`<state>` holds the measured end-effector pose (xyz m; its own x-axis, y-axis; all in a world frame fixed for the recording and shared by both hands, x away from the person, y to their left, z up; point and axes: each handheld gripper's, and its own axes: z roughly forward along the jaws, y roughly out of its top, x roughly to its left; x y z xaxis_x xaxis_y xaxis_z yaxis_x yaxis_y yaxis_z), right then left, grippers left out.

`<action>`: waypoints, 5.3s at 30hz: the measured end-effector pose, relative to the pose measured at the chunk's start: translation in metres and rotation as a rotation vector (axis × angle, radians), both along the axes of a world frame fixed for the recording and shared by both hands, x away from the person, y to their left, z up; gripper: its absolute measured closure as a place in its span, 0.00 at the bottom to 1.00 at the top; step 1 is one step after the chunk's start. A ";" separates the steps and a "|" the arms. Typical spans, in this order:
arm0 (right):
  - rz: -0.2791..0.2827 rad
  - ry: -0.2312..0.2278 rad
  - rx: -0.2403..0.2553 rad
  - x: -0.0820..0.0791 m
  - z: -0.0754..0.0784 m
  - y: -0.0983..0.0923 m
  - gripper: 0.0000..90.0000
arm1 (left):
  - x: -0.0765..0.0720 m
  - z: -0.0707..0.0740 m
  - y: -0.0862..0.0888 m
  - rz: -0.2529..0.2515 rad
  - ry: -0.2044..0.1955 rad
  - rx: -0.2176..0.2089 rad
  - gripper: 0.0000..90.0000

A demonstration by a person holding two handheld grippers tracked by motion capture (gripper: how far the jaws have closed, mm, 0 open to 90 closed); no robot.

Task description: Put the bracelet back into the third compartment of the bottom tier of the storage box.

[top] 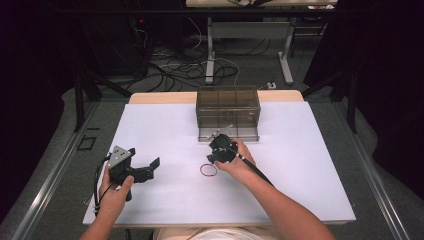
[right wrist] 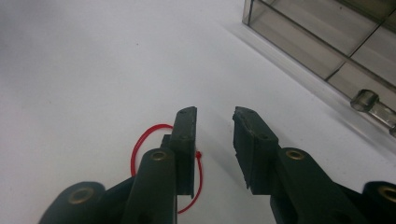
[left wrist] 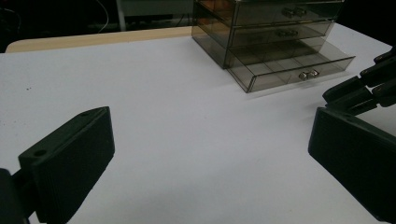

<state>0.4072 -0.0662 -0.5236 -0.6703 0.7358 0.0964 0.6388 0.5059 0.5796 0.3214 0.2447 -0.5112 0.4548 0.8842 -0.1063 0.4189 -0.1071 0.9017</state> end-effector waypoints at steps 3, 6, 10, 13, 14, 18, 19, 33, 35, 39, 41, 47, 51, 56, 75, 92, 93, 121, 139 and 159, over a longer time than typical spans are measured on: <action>-0.002 -0.014 0.019 0.002 -0.005 0.002 0.81 | 0.000 0.000 0.001 -0.006 0.001 0.006 0.00; 0.001 0.060 -0.041 0.002 -0.002 0.002 0.82 | 0.000 0.000 0.000 -0.007 0.005 0.002 0.00; -0.015 0.000 0.030 0.003 -0.012 0.005 0.83 | 0.000 0.000 0.000 -0.007 0.005 0.002 0.00; -0.009 0.049 -0.004 0.003 -0.010 0.006 0.83 | 0.000 0.000 0.000 -0.007 0.005 0.003 0.00; -0.014 0.032 -0.001 0.003 -0.012 0.007 0.84 | 0.000 0.000 0.000 -0.008 0.005 0.004 0.00; -0.006 0.048 -0.029 0.004 -0.012 0.006 0.85 | 0.000 0.000 0.000 -0.008 0.005 0.005 0.00; -0.012 0.039 -0.017 0.004 -0.013 0.007 0.86 | 0.000 0.000 0.000 -0.008 0.005 0.003 0.00; -0.001 0.039 -0.007 0.002 -0.022 0.013 0.90 | 0.000 0.000 0.000 -0.011 0.006 0.004 0.00; 0.000 0.050 -0.016 0.002 -0.021 0.013 0.91 | 0.000 0.000 0.000 -0.011 0.004 0.010 0.00; -0.002 0.050 -0.020 0.002 -0.021 0.013 0.92 | 0.000 0.000 0.000 -0.012 0.006 0.005 0.00; -0.006 0.051 -0.018 0.001 -0.021 0.014 0.93 | 0.000 0.000 0.000 -0.011 0.006 0.005 0.00; 0.022 0.049 -0.047 0.002 -0.020 0.012 0.94 | 0.000 0.000 0.000 -0.012 0.005 0.005 0.00; 0.015 0.052 -0.043 0.002 -0.020 0.013 0.95 | 0.000 0.000 0.000 -0.012 0.005 0.004 0.00; 0.032 0.040 -0.068 0.002 -0.019 0.012 0.96 | 0.001 0.000 0.000 -0.014 0.005 0.006 0.00; 0.040 0.044 -0.067 0.001 -0.018 0.013 0.98 | 0.000 0.000 0.000 -0.011 0.005 0.008 0.00; 0.003 0.031 -0.010 0.001 -0.013 0.009 0.98 | 0.000 0.000 0.000 -0.012 0.005 0.004 0.00; 0.003 0.030 -0.004 0.001 -0.012 0.008 0.98 | 0.001 -0.001 -0.001 -0.010 0.002 0.005 0.00; -0.059 0.005 0.039 0.007 -0.002 -0.007 0.98 | 0.000 0.000 0.000 -0.010 0.008 0.003 0.00; -0.140 -0.014 0.077 0.015 0.003 -0.027 0.98 | 0.000 -0.001 -0.001 -0.008 0.001 0.005 0.00; -0.213 -0.044 0.126 0.023 0.012 -0.052 0.98 | 0.000 -0.001 -0.001 -0.007 0.003 0.005 0.00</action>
<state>0.4306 -0.1185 -0.5120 -0.5066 0.8452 0.1702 0.6960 0.2844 0.6593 0.3217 0.2438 -0.5119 0.4608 0.8815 -0.1037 0.4210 -0.1142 0.8998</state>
